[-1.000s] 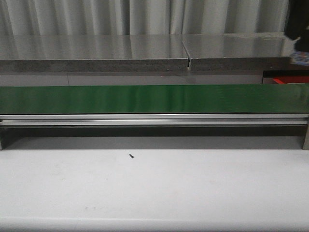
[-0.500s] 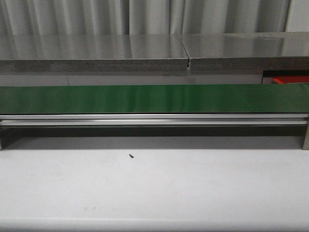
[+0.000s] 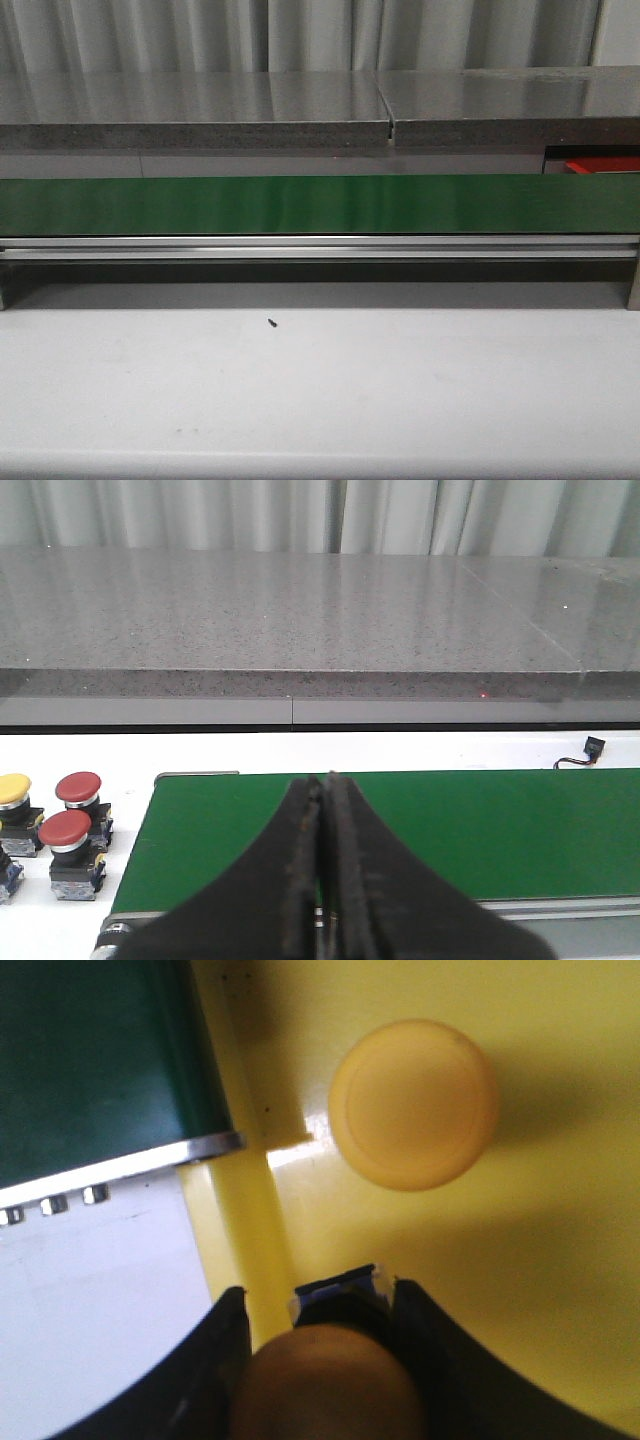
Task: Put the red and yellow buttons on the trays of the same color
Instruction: 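Lower the yellow button into the yellow tray and open the right gripper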
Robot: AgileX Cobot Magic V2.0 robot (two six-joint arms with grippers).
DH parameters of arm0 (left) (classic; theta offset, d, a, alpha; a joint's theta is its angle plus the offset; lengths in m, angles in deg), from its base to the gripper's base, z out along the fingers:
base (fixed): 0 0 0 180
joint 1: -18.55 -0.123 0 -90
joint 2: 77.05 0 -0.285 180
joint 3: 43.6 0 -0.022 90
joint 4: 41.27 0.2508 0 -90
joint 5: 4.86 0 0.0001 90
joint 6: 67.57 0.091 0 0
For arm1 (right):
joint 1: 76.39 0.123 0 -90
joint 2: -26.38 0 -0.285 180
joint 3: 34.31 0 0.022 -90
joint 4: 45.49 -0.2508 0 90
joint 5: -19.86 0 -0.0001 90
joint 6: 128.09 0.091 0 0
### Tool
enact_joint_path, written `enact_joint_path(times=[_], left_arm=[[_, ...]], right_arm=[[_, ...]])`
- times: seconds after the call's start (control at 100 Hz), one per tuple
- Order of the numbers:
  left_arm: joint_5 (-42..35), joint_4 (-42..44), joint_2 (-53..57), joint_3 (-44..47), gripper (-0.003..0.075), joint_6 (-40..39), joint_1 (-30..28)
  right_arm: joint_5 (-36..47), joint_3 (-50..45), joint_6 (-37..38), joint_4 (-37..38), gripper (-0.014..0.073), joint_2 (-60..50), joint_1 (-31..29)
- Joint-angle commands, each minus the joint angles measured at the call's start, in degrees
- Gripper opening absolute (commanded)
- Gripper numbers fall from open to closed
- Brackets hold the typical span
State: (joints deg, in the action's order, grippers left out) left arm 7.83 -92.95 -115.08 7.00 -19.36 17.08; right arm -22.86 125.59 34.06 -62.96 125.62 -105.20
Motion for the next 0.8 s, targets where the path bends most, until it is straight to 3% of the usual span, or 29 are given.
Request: enact_joint_path(times=[0.0,0.5,0.59,0.79], left_arm=[[-2.9,-1.4,0.0,-1.6,-0.0019,-0.1,0.4],[-2.9,-1.4,0.0,-1.6,-0.0019,-0.1,0.4],[-2.9,-1.4,0.0,-1.6,-0.0019,-0.1,0.4],[-2.9,-1.4,0.0,-1.6,-0.0019,-0.1,0.4]], right_arm=[[3.1,1.0,-0.9,-1.0,0.0169,-1.0,-0.3],[2.5,1.0,-1.3,-0.9,0.0182,2.3,-0.3],[1.8,1.0,-1.3,-0.9,0.026,2.2,-0.3],[1.7,1.1,-1.3,-0.9,0.0551,1.9,-0.3]])
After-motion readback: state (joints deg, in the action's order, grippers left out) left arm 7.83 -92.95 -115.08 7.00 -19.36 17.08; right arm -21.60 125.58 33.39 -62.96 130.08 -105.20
